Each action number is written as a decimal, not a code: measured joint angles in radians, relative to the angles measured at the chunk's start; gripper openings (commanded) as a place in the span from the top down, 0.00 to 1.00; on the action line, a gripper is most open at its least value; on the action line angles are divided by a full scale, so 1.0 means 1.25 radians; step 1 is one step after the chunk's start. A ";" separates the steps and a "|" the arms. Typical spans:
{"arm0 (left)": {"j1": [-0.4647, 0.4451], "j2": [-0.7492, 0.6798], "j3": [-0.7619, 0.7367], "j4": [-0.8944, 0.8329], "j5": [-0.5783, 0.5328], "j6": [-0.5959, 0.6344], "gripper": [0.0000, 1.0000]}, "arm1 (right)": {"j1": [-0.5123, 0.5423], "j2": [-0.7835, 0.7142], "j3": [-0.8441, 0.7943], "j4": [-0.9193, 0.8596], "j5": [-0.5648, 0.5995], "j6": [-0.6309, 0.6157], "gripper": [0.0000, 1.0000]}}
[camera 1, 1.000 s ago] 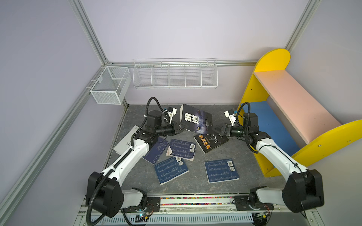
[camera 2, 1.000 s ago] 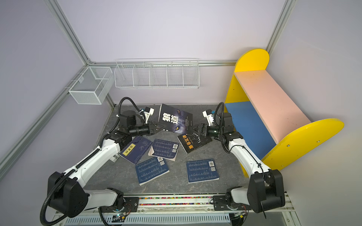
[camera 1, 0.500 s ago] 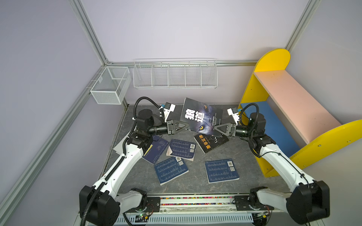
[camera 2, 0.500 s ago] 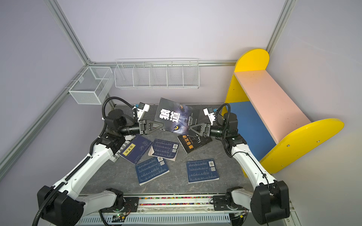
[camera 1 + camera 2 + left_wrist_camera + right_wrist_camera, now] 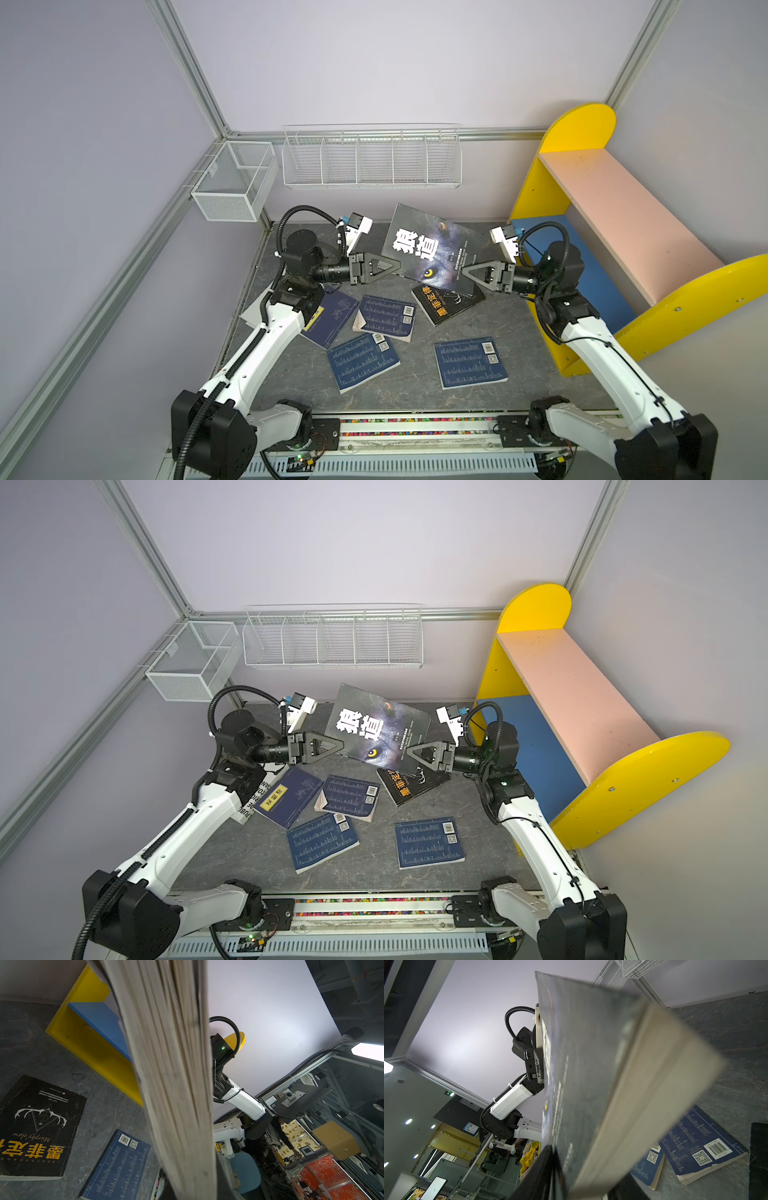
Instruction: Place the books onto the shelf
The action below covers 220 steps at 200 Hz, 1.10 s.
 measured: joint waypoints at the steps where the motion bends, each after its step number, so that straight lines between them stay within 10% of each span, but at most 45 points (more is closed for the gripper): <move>1: 0.000 0.001 0.000 0.001 0.000 0.000 1.00 | 0.000 -0.002 0.000 0.000 0.001 -0.001 0.62; 97: 0.000 0.086 0.073 0.053 0.002 -0.027 0.79 | 0.015 -0.021 0.030 0.023 0.092 0.074 0.89; 130: 0.001 0.101 0.146 -0.005 -0.055 0.019 0.36 | 0.021 -0.016 0.050 0.005 0.139 0.075 0.94; 155: 0.003 0.102 0.206 -0.154 -0.174 0.093 0.16 | 0.021 -0.013 0.052 -0.024 0.192 0.083 0.94; 220: 0.013 0.032 0.090 -0.358 -0.604 0.112 0.07 | 0.020 0.039 0.050 -0.090 0.378 0.122 0.94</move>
